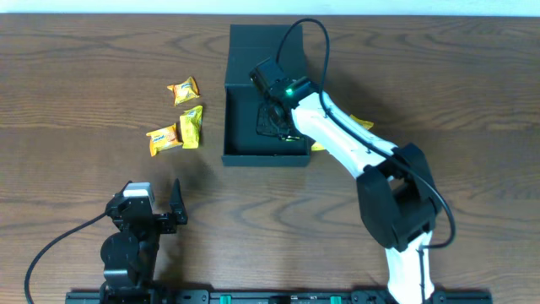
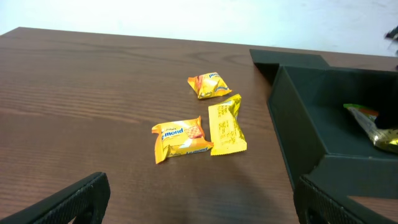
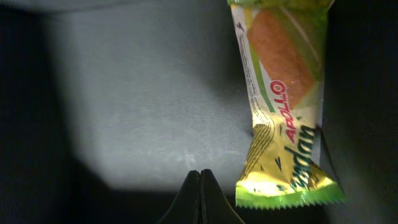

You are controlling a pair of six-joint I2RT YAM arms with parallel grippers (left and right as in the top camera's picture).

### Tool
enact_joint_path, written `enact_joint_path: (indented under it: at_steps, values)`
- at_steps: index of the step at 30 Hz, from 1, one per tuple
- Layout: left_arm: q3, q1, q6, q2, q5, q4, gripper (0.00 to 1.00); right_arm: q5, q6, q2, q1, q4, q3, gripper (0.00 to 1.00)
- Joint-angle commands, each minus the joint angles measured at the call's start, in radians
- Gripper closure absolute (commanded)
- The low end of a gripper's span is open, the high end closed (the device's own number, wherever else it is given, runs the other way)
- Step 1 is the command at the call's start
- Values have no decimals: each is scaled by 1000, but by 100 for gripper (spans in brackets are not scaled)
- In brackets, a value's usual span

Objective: Pack container
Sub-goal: 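Open the right gripper to release the packet inside the box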

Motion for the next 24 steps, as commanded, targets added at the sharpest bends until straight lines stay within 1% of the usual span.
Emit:
enact_joint_path:
  at_steps: [1,7,14,19,24]
  values:
    - [-15,6,-3,-5,-6,-33,4,19,-43,27,0,-1,16,99]
    - [-15,6,-3,-5,-6,-33,5,26,-81,76,1,4,16,99]
    - [-14,6,-3,-5,-6,-33,5,125,-88,95,0,1,16,98]
    - [-14,6,-3,-5,-6,-33,4,113,-88,95,0,10,16,98]
    - [-14,6,-3,-5,-6,-33,5,89,-88,95,1,54,16,99]
